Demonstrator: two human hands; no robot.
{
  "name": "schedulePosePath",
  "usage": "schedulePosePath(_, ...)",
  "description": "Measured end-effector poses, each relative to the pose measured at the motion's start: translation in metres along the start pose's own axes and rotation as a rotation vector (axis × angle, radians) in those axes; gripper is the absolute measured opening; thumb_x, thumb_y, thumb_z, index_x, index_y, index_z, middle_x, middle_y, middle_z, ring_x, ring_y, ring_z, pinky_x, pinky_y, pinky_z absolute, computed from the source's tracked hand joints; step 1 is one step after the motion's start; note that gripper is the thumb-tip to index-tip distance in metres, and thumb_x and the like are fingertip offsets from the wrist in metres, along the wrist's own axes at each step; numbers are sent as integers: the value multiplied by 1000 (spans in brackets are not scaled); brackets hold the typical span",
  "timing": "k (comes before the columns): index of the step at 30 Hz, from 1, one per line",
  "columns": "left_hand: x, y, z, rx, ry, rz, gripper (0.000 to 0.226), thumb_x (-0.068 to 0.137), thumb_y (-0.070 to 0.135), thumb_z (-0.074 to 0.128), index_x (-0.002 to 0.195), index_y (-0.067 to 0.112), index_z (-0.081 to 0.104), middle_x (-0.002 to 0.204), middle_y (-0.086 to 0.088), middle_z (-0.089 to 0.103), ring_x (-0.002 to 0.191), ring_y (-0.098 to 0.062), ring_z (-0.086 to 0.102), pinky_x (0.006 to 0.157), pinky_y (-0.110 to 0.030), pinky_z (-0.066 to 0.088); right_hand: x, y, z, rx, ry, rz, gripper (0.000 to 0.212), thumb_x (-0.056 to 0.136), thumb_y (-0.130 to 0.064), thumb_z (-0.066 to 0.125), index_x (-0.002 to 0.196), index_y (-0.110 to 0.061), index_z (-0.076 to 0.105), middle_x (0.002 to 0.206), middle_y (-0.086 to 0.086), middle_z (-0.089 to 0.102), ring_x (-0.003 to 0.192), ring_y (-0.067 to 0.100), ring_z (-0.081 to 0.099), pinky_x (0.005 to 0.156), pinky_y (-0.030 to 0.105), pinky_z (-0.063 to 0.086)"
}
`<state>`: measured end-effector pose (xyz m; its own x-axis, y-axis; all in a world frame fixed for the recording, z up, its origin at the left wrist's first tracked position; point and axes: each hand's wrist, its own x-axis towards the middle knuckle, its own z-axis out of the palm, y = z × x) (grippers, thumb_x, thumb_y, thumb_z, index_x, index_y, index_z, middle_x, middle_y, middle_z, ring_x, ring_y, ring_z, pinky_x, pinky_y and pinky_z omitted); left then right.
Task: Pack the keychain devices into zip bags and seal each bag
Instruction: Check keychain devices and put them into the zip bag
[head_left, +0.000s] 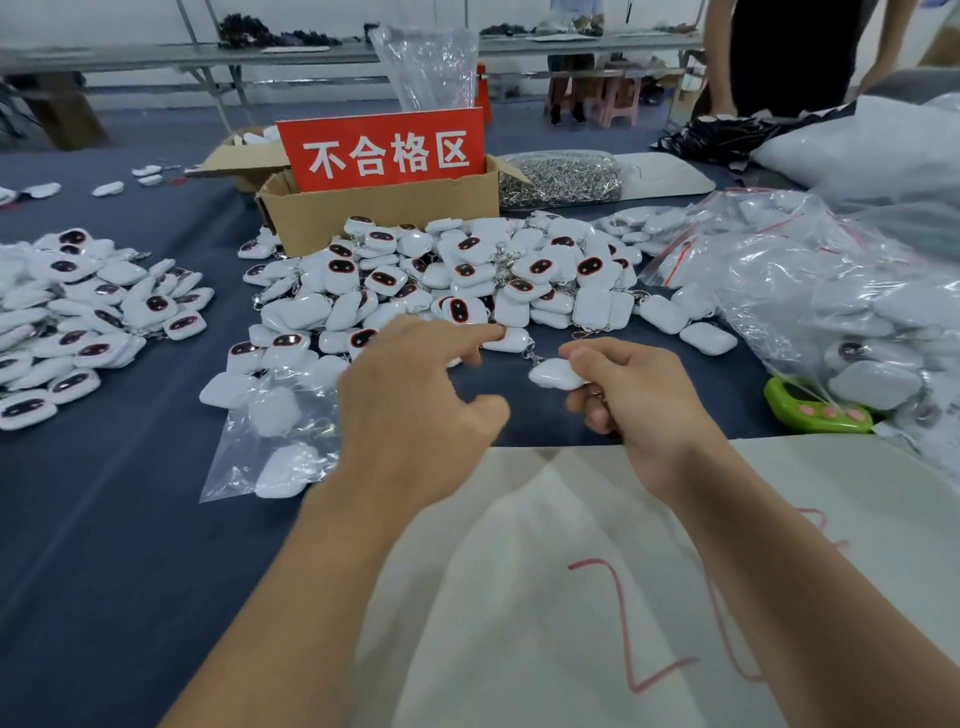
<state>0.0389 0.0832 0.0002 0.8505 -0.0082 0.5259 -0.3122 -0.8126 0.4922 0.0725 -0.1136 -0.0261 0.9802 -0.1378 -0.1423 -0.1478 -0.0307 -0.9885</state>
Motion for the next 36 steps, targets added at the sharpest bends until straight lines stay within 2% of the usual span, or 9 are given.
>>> schedulePosePath(5,19,-42,-45,85,-570,-215,107,60,20,75,156,42,36,150,20,40,147,-11,30,108,-21,35,0,-5,-8,166,-66,70,20,95,-18,67,85,-15,84,64,9,62,54,15,42,51,23,38)
schedulePosePath(10,23,-61,-39,183,-909,-305,140,51,46,88,159,53,-2,165,3,28,146,-22,34,118,-44,36,-2,-3,-9,77,-183,1,11,82,-22,79,90,-14,81,80,15,73,65,16,53,65,26,46)
schedulePosePath(13,23,-67,-29,152,-855,-312,146,42,53,87,157,57,-2,160,12,36,141,-23,39,113,-42,40,-4,0,-7,-177,-171,-74,26,67,-27,82,92,-20,78,79,7,76,62,12,55,69,29,46)
schedulePosePath(18,23,-58,-10,-49,-541,-195,132,52,33,93,155,56,14,132,23,53,107,-2,57,81,-21,48,-1,5,-4,-518,85,-215,7,80,-36,80,83,-32,75,59,-10,67,61,5,64,61,22,45)
schedulePosePath(21,18,-36,9,-112,-307,-84,125,59,30,94,157,51,18,131,21,53,116,-11,52,93,-35,52,0,5,-7,-763,179,-323,6,84,-29,77,88,-32,76,89,-14,69,91,14,62,78,29,50)
schedulePosePath(25,5,-21,35,3,-164,69,122,63,21,91,160,39,19,127,13,53,114,-6,39,109,-36,40,-3,5,-9,-822,29,-231,31,87,-21,70,115,-35,67,120,-9,66,108,18,60,91,32,50)
schedulePosePath(30,-1,-20,54,-59,-199,-81,95,79,22,73,157,44,23,97,29,42,105,0,33,95,-29,34,2,5,-7,-987,3,-317,35,96,-21,60,130,-29,64,126,-1,67,116,24,56,94,36,47)
schedulePosePath(34,-4,-18,59,-64,-271,-143,86,83,30,68,154,48,24,99,25,46,113,-10,46,89,-29,36,5,5,-7,-580,53,-243,41,98,-2,46,107,-27,77,94,-3,75,66,4,64,57,17,50)
schedulePosePath(36,-3,-19,60,-88,-308,-156,89,78,36,67,155,47,24,117,21,54,121,-11,48,93,-33,42,6,0,-6,-152,73,-128,40,100,1,43,100,-21,77,91,5,78,67,9,71,59,20,55)
